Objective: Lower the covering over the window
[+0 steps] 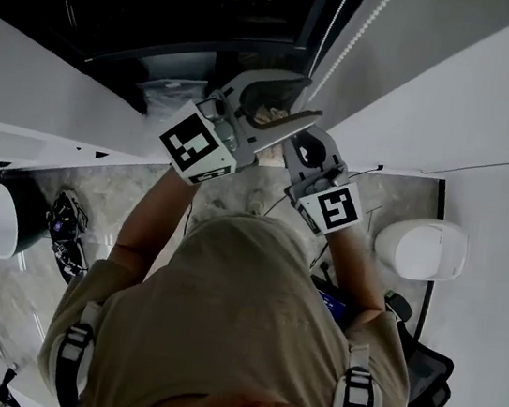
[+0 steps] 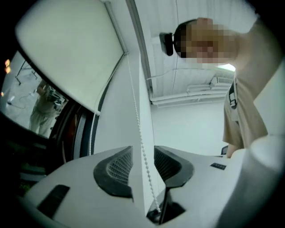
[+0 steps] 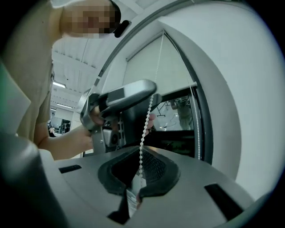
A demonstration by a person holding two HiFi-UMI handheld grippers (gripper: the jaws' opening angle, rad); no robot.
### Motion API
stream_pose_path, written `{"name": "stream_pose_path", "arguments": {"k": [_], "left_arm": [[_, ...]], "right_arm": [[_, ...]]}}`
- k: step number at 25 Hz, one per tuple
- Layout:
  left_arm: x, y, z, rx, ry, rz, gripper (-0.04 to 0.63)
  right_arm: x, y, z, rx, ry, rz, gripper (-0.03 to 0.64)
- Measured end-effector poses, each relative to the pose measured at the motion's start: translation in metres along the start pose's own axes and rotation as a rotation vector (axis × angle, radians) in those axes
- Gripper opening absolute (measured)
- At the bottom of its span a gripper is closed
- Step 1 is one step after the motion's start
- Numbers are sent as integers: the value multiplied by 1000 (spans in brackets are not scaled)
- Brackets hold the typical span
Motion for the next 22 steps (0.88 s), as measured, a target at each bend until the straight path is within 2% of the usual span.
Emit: {"name": "stream_pose_path", "arguments": {"k": [2,4,5,7,9,11,14,16,19,21,22], "left_arm": [[-6,-9,3,11,-28,6,29],[-4,1,3,-39,20,4,25],[-1,10,2,-56,38,10,25],[-1,21,-6,-28,22,23,25],[-5,27,-22,27,15,10,25],[-15,30,-39,71,27,-18,25],[-33,33,-52,91,61,-53,25],[-35,37,-52,66,73,-67,25],[-19,48,-48,18,89,-82,26],[2,60,-32,-64,152,-71,170],[11,61,-20,-97,154,-56,170]], "right_arm": [[8,1,1,3,5,-9,14],[13,1,6,-13,38,-15,14],[13,5,12,-38,50,-18,14],[7,19,33,-126,29,-21,146],[-2,29,59,-217,1,-9,152],[-1,23,77,-239,-12,8,150],[7,6,89,-221,-19,24,147],[9,-3,92,-203,23,11,32],[2,-10,84,-181,78,-41,17],[-3,-15,54,-103,75,-58,17],[-2,-17,32,-43,59,-48,15]]}}
Point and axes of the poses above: the fingertips, and each gripper's own axes: y backward along the fingers, x to its left, z out of its top, the point moved 4 cm from there along y, backward along the fingers, and after that the axes turned 2 degrees about -y, right-handed, at the moved point
